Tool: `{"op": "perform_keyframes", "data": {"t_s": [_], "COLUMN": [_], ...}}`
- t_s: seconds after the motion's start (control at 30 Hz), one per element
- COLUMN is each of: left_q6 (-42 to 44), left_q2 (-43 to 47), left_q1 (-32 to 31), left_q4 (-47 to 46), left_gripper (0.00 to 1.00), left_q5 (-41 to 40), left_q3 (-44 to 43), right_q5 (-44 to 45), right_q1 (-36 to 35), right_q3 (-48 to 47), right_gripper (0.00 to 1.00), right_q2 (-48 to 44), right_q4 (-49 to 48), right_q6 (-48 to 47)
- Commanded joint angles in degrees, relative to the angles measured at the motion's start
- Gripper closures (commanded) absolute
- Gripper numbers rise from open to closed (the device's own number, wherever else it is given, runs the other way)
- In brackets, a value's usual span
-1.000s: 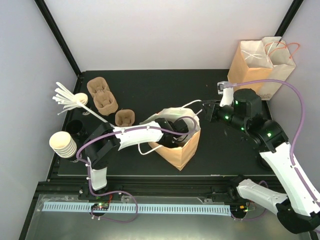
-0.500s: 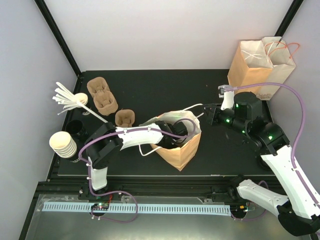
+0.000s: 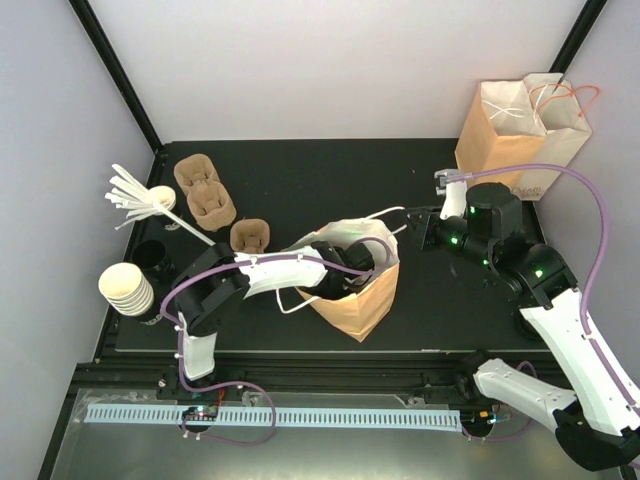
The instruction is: Pack the takeout coffee
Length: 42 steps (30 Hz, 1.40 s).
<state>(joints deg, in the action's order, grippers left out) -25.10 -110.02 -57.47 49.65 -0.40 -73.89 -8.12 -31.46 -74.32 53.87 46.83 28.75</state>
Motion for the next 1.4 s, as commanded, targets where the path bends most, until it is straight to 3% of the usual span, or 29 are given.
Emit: {"op": "perform_keyframes", "data": {"t_s": [0.0,0.57,0.77,1.0,1.37], "left_q6": [-0.9,-7.1,-4.8,-2.5,-0.7], "left_q2": [-7.2,-5.1,0.8,6.2,13.6], "left_q1": [0.2,-0.3,-0.2,-0.2,-0.2], "left_q4": [0.5,-6.1,0.4,10.5,21.7], "left_gripper": [0.48,0.44,0.19,0.02,0.01], "left_q5": [5.0,2.7,-0.2,-1.1,-1.4], "left_q3": [4.3,4.8,-0.2,-10.0,-21.6], "right_q5": [0.3,0.6,2.3,3.5,3.9], "right_q1": [0.3,0.3,0.3,0.3,0.4], "right_q3": [-1.0,2.0,-0.2,-0.4,0.4], "right_gripper": [0.99,0.99,0.99,0.99,0.99], "right_q2": [-1.0,-1.9,-1.1,0.0,0.5], "right_q4": [-4.9,-6.1,-4.2,-3.1,-3.3], "right_q6": [-0.5,1.9,0.9,0.3,-0.3]}}
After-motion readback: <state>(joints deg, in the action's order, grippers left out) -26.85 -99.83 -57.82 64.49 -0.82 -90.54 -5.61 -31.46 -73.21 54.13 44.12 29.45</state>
